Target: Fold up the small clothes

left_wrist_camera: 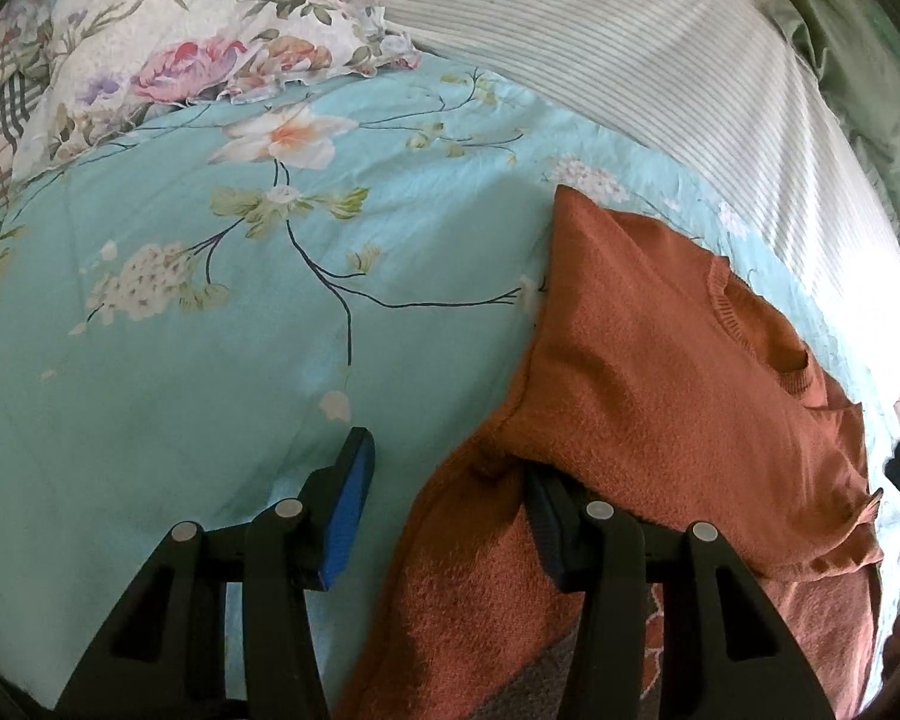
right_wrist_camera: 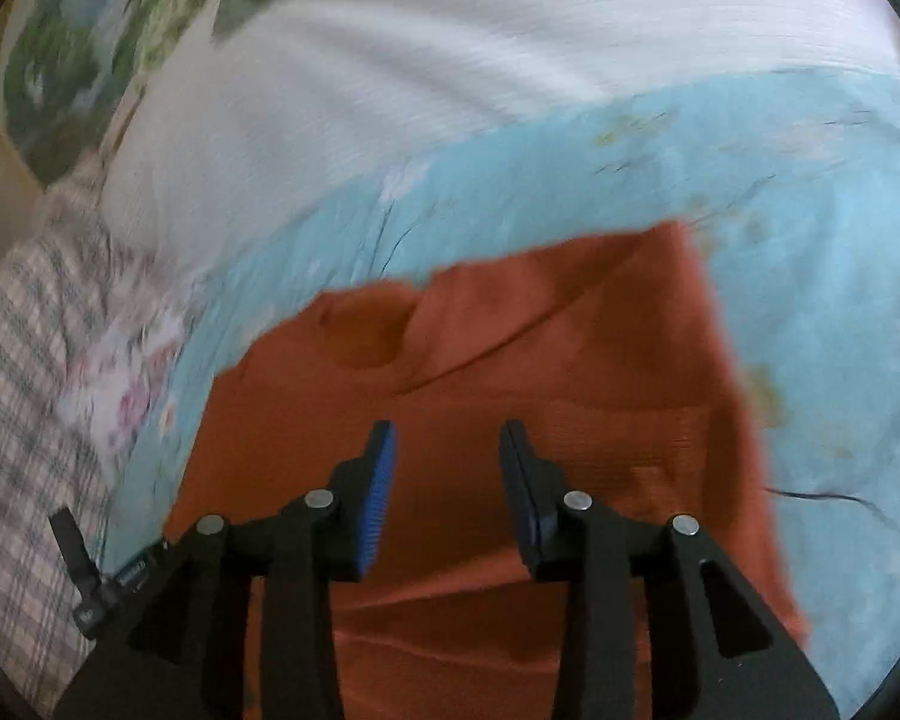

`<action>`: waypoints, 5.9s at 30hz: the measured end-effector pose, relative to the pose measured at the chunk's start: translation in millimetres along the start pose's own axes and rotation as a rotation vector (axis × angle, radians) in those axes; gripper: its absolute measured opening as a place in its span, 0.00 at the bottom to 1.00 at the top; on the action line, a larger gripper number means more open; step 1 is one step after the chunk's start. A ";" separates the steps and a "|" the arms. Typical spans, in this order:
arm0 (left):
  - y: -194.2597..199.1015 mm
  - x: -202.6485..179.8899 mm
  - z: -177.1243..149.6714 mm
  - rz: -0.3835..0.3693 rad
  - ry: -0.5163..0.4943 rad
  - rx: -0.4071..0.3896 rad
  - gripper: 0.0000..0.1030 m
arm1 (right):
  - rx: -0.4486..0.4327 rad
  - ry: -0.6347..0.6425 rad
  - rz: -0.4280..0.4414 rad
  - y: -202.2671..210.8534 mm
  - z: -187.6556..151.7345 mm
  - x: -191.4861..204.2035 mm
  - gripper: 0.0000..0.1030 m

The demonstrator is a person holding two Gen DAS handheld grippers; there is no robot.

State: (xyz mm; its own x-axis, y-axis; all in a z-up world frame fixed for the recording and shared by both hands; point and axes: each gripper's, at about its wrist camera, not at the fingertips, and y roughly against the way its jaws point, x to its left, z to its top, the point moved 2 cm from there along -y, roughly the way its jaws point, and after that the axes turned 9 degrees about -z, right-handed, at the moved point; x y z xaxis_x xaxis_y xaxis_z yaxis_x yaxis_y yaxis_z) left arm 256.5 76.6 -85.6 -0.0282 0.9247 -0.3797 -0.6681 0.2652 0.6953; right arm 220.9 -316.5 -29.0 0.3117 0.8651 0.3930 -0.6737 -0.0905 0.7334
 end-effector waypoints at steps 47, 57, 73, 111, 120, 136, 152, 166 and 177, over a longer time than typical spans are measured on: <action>164.1 40.0 -166.0 -0.514 -0.153 0.304 0.67 | 0.123 -0.007 0.416 181.7 -255.4 -94.2 0.66; 154.3 51.2 -184.8 -0.479 -0.173 0.372 0.22 | 0.154 0.079 0.370 168.3 -279.1 -84.6 0.40; 222.6 13.0 -121.7 -0.625 -0.175 0.062 0.05 | -0.101 0.032 0.564 228.5 -213.9 -64.4 0.10; -45.2 -33.3 89.0 -0.198 0.005 -0.019 0.05 | -0.047 -0.051 -0.049 17.4 24.5 -108.6 0.10; -39.8 -28.4 65.3 -0.203 0.001 0.040 0.34 | -0.143 -0.124 -0.070 55.8 13.6 -116.7 0.47; -58.9 -130.1 2.5 -0.265 -0.402 0.290 0.32 | 0.107 0.338 -0.027 -25.7 -9.6 -9.9 0.39; -63.7 -64.5 94.9 -0.053 -0.072 0.098 0.50 | -0.141 -0.063 -0.105 33.6 25.0 -81.5 0.40; 38.6 -61.1 -49.7 -0.364 0.056 0.118 0.65 | -0.075 -0.091 0.046 51.7 -79.6 -43.8 0.45; 38.0 -42.8 -81.1 -0.420 0.207 0.135 0.68 | -0.063 -0.062 0.087 72.6 -108.7 -33.5 0.52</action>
State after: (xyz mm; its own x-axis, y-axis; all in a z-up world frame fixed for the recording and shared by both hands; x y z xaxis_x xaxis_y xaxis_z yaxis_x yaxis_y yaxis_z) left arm 172.0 24.9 -92.3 0.0663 0.6602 -0.7482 -0.5513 0.6492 0.5240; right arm 88.7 -298.4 -49.2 0.2901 0.8229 0.4885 -0.7398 -0.1309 0.6600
